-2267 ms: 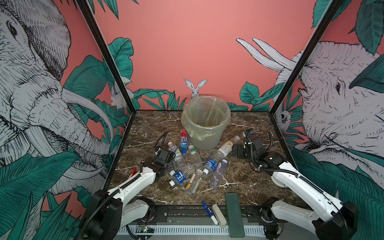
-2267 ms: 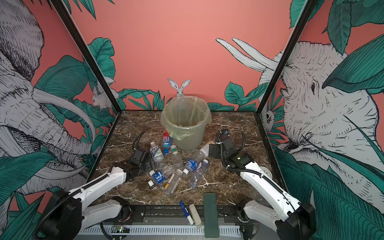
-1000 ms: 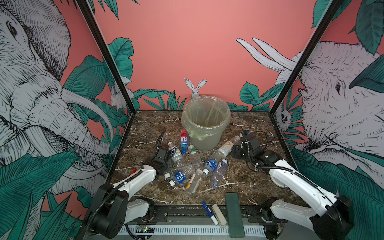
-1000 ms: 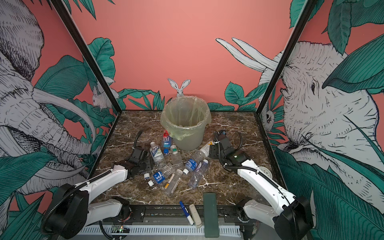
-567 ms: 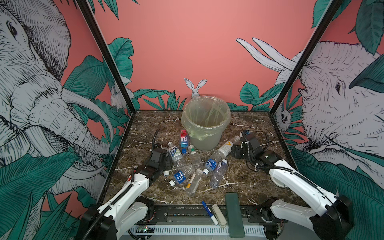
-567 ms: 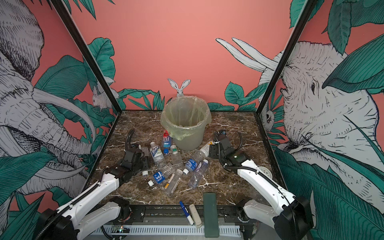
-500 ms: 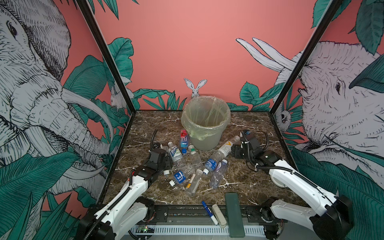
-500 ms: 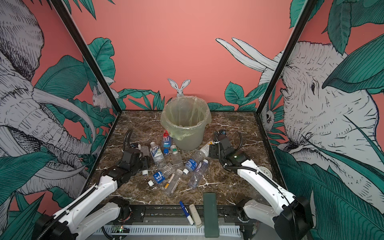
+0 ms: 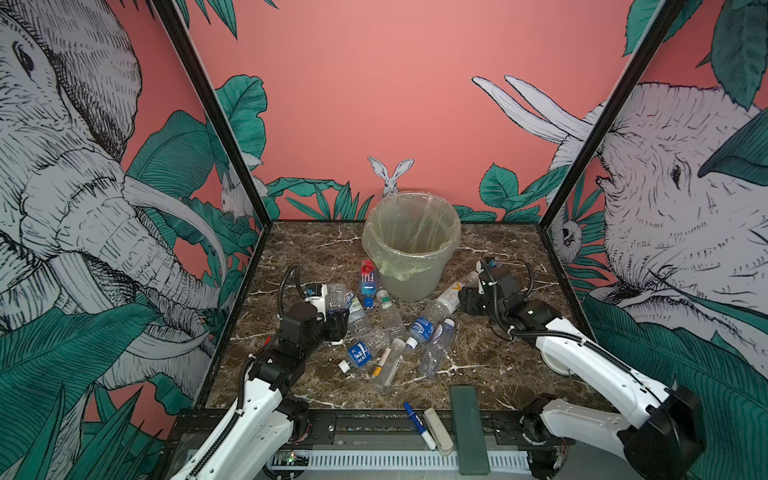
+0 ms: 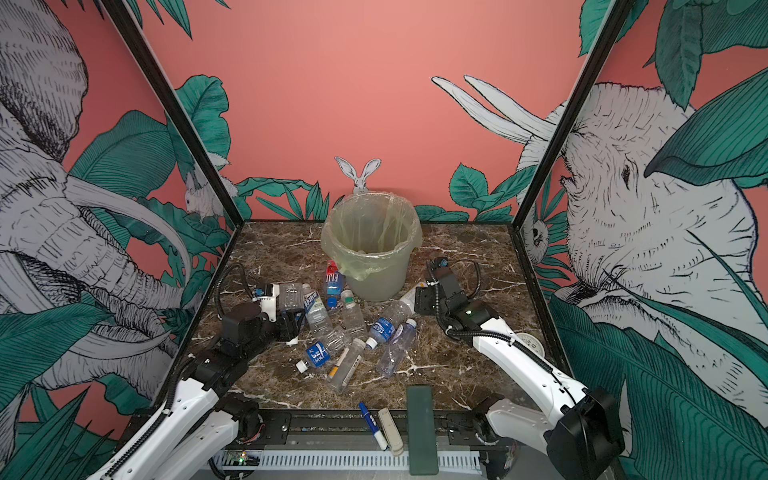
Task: Throw the plastic bottles in the bin
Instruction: 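Lift the Pocari Sweat bottle with the left gripper and drop it into the bin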
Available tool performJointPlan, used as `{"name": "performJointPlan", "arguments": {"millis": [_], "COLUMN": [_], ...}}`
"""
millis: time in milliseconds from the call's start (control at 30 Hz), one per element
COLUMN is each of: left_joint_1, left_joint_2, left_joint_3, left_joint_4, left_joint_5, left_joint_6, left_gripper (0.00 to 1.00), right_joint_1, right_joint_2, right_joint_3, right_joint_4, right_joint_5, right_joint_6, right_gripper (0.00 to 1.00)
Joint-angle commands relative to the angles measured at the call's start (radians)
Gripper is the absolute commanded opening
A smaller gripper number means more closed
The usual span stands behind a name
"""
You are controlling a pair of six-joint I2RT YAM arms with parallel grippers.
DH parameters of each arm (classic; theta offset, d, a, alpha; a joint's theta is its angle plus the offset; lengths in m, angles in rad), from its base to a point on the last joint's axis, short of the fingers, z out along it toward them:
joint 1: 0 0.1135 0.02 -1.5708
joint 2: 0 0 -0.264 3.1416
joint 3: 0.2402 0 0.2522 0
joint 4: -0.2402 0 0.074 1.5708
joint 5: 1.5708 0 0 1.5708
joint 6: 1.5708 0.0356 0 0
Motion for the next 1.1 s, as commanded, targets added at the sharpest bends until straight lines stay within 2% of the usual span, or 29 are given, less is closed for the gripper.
{"name": "performJointPlan", "arguments": {"millis": [0, 300, 467, 700, 867, 900, 967, 1000, 1067], "left_joint_1": [0.003, 0.004, 0.003, 0.004, 0.004, 0.004, 0.007, 0.009, 0.014], "left_joint_2": [-0.021, -0.005, 0.068, 0.38, 0.697, 0.764, 0.902, 0.942, 0.982], "left_joint_3": [0.03, 0.149, 0.271, 0.589, 0.965, 1.043, 1.211, 1.259, 1.283], "left_joint_4": [0.038, 0.049, 0.078, 0.164, 0.202, 0.182, 0.102, 0.065, 0.089], "left_joint_5": [0.061, 0.12, 0.172, 0.295, 0.405, 0.422, 0.448, 0.431, 0.435], "left_joint_6": [0.024, 0.016, 0.036, 0.107, 0.124, 0.123, 0.11, 0.111, 0.099], "left_gripper": [0.63, 0.63, 0.64, 0.65, 0.66, 0.7, 0.92, 0.99, 1.0], "right_joint_1": [0.004, 0.007, 0.007, 0.008, 0.01, 0.01, 0.01, 0.01, 0.011], "right_joint_2": [0.006, -0.004, -0.011, -0.039, -0.059, -0.06, -0.065, -0.068, -0.082], "right_joint_3": [0.008, 0.014, 0.019, 0.048, 0.064, 0.066, 0.072, 0.074, 0.068], "right_joint_4": [0.039, 0.042, 0.039, 0.024, 0.013, 0.011, 0.0, -0.006, -0.009], "right_joint_5": [-0.007, 0.004, 0.005, 0.0, -0.006, -0.002, 0.012, 0.017, 0.016], "right_joint_6": [-0.02, -0.023, -0.025, -0.014, -0.015, -0.015, -0.016, -0.013, -0.005], "right_gripper": [0.71, 0.71, 0.71, 0.69, 0.69, 0.7, 0.76, 0.79, 0.83]}}
